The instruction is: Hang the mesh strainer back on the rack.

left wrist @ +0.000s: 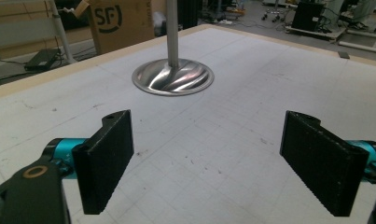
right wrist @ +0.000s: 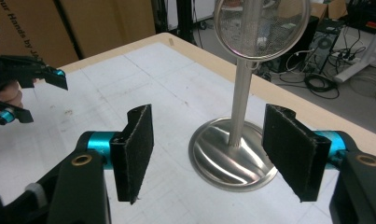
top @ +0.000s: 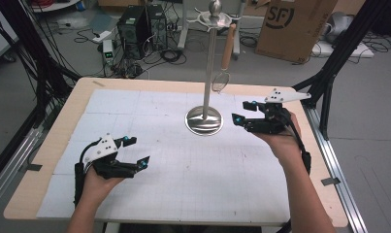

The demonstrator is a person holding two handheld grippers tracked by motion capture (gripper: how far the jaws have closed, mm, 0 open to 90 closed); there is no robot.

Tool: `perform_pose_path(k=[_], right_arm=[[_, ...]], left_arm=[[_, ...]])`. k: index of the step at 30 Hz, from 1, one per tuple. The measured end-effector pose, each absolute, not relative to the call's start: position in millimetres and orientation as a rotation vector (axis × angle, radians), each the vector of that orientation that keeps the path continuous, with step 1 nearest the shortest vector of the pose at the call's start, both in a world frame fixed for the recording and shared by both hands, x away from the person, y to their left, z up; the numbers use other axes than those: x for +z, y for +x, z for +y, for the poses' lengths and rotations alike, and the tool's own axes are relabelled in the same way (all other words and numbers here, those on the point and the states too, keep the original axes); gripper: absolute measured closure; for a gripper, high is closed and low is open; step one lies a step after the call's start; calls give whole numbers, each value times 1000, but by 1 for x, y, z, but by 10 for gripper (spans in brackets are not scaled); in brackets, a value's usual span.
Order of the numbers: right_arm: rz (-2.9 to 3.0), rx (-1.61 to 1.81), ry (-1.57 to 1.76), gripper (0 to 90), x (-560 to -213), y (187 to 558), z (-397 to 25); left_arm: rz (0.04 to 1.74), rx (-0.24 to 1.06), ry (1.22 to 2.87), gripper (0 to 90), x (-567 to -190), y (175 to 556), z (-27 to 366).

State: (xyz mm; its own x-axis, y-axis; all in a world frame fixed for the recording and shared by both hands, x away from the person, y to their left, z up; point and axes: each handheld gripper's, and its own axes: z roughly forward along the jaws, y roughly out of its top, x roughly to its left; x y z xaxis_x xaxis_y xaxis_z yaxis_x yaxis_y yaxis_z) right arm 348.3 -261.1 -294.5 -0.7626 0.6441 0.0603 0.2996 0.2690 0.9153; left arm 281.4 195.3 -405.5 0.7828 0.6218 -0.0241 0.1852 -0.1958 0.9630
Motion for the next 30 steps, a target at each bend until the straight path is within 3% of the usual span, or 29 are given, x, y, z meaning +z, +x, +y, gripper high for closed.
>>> perform_pose_path(k=[30], right_arm=[[2235,1476,920,202,-351,309,-267]], left_arm=[[616,433,1749,179,-402,281,192]])
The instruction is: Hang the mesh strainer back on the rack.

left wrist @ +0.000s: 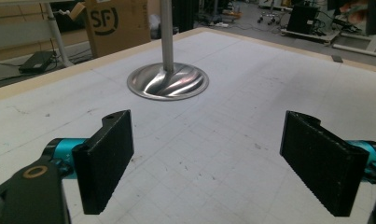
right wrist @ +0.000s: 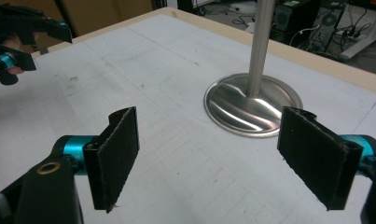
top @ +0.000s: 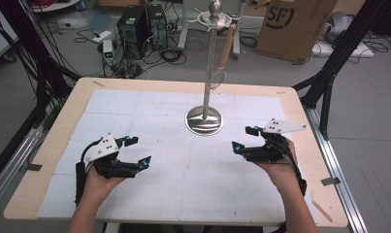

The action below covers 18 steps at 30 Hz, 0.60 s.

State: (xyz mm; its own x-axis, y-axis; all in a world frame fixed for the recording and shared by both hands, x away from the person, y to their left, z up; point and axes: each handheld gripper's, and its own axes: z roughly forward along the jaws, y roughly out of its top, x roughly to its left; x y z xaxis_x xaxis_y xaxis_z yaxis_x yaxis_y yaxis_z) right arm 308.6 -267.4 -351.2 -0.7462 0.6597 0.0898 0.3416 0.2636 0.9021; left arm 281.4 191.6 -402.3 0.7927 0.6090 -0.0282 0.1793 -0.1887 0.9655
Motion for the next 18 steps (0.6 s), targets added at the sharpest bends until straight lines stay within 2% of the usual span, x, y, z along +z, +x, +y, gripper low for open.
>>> perform_pose_path(k=[18], right_arm=[[2267,1443,953,199,-374,305,-264]], left_arm=[[608,429,1747,179,-401,281,192]])
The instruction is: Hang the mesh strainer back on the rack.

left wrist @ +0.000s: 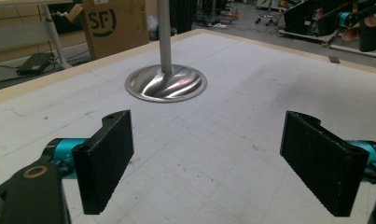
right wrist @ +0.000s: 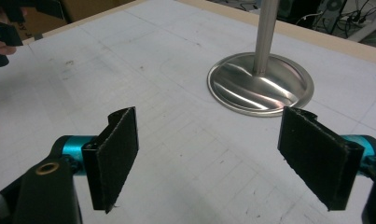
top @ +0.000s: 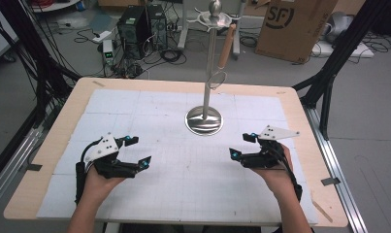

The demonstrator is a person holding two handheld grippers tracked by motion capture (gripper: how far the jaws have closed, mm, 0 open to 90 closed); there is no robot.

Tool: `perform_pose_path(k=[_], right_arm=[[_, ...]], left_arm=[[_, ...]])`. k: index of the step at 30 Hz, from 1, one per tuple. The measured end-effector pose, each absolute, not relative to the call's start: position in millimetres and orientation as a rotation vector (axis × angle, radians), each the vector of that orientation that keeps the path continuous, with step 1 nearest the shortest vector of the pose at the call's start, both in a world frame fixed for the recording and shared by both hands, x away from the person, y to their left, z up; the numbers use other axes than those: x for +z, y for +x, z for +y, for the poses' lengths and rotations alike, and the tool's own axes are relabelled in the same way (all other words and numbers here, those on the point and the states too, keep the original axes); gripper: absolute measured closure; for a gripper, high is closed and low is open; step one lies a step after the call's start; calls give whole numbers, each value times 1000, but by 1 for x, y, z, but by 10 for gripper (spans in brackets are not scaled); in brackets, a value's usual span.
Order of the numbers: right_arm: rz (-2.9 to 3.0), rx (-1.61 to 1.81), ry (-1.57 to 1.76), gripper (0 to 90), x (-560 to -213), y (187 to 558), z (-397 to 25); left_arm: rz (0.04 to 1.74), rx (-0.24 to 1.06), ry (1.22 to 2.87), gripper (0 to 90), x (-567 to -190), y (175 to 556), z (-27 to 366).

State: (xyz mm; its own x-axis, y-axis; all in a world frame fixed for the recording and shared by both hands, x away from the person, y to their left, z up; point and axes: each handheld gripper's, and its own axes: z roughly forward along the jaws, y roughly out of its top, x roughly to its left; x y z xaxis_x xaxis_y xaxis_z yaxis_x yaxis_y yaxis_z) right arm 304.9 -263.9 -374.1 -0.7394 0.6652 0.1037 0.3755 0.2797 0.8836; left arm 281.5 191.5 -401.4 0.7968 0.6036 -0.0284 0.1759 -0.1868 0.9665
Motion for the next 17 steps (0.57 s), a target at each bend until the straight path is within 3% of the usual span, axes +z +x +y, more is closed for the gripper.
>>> perform_pose_path(k=[17], right_arm=[[2277,1436,965,199,-382,304,-264]], left_arm=[[609,434,1748,179,-400,282,191]])
